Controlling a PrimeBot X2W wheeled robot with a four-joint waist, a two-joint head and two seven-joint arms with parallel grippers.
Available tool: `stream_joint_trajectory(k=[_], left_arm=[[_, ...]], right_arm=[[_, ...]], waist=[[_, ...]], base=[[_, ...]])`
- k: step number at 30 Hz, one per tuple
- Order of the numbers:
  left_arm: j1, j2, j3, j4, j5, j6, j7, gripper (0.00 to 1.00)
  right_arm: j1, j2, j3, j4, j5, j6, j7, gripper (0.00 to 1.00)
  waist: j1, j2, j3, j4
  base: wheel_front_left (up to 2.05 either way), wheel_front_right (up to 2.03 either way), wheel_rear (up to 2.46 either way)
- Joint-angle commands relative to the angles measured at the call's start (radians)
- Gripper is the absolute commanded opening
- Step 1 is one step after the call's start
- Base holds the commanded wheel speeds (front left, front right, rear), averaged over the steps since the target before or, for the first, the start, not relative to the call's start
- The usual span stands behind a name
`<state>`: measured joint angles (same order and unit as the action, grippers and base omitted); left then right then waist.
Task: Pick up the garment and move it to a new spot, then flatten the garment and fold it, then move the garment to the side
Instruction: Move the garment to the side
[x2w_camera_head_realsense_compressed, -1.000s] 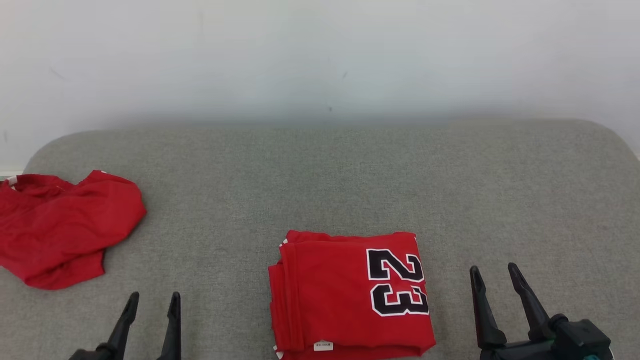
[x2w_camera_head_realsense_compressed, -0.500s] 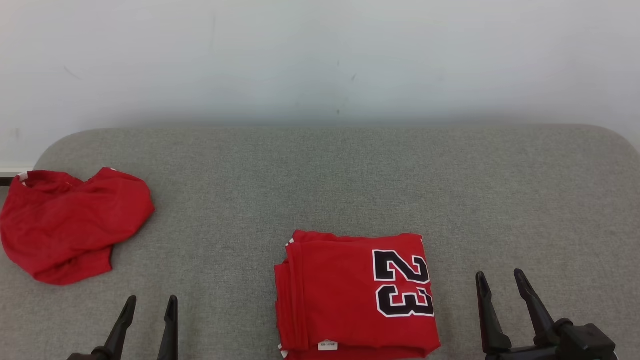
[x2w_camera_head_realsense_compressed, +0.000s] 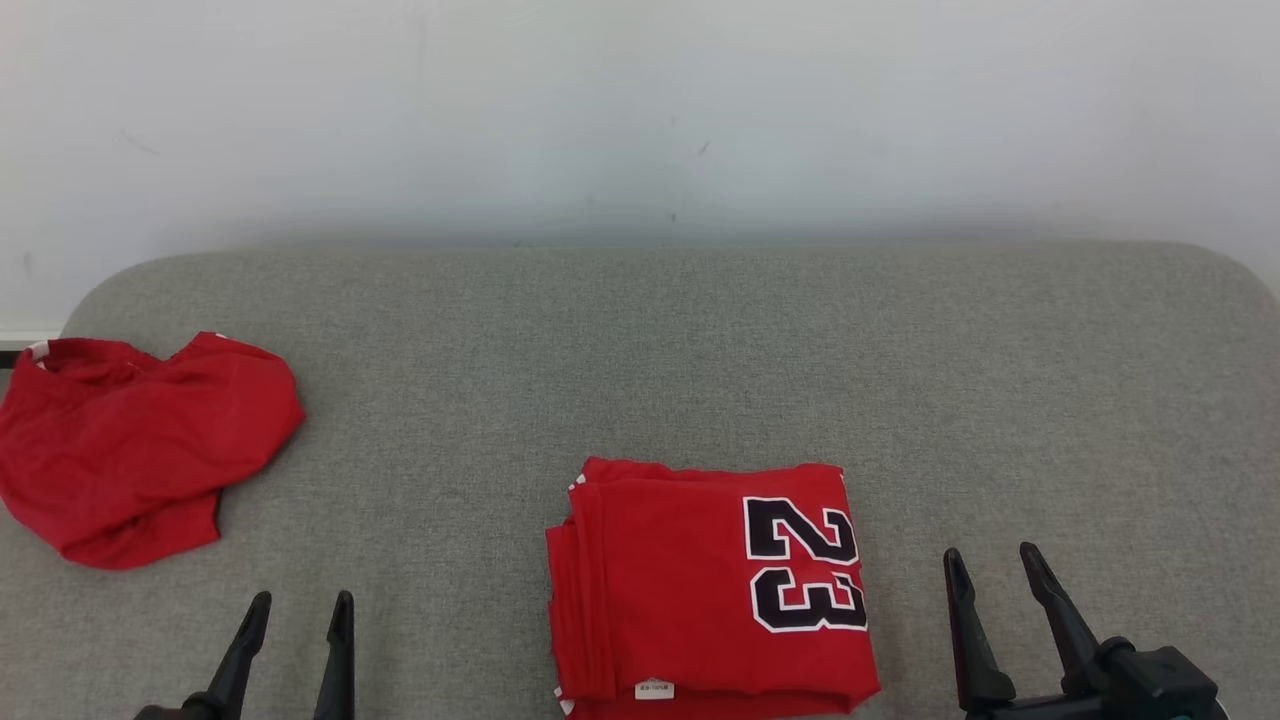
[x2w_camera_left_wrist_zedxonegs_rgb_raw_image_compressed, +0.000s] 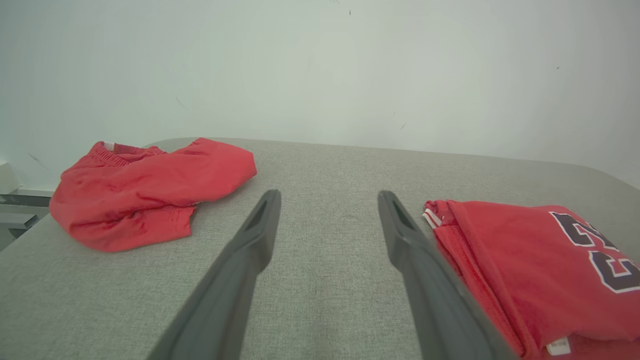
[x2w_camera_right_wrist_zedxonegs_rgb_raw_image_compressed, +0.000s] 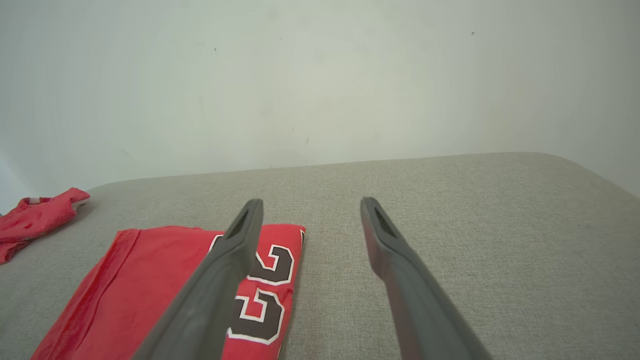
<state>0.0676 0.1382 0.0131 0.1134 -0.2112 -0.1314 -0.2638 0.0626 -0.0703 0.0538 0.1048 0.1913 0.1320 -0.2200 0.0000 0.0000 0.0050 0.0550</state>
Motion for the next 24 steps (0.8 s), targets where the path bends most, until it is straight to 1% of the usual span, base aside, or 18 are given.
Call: stream_joint_trajectory(k=[1,8,15,19,24], left_arm=[[-0.006,0.000,0.002,0.002,0.013,0.002,-0.001,1.00],[-0.010,-0.003,0.006,0.006,0.017,0.003,-0.001,1.00],[-0.021,-0.006,0.016,0.003,0.018,0.006,-0.001,1.00],[-0.037,-0.011,0.013,0.002,0.020,0.005,-0.001,1.00],[-0.057,-0.017,0.006,-0.001,0.020,0.006,-0.001,1.00]], right_arm=[[0.000,0.002,0.001,0.001,-0.006,-0.003,0.000,1.00],[-0.006,0.004,0.010,0.004,-0.013,-0.003,0.009,1.00],[-0.088,-0.032,0.060,0.027,-0.025,-0.003,0.045,1.00],[-0.162,-0.045,0.084,0.085,-0.022,-0.003,0.080,1.00],[-0.244,-0.037,0.092,0.213,-0.018,-0.003,0.123,1.00]], waist=[[0.0000,0.0000,0.000,0.001],[0.0000,0.0000,0.000,0.005],[0.0000,0.0000,0.016,0.004],[0.0000,0.0000,0.035,0.015],[0.0000,0.0000,0.061,0.042]], base=[[0.00,0.00,0.00],[0.00,0.00,0.00],[0.00,0.00,0.00],[0.00,0.00,0.00],[0.00,0.00,0.00]])
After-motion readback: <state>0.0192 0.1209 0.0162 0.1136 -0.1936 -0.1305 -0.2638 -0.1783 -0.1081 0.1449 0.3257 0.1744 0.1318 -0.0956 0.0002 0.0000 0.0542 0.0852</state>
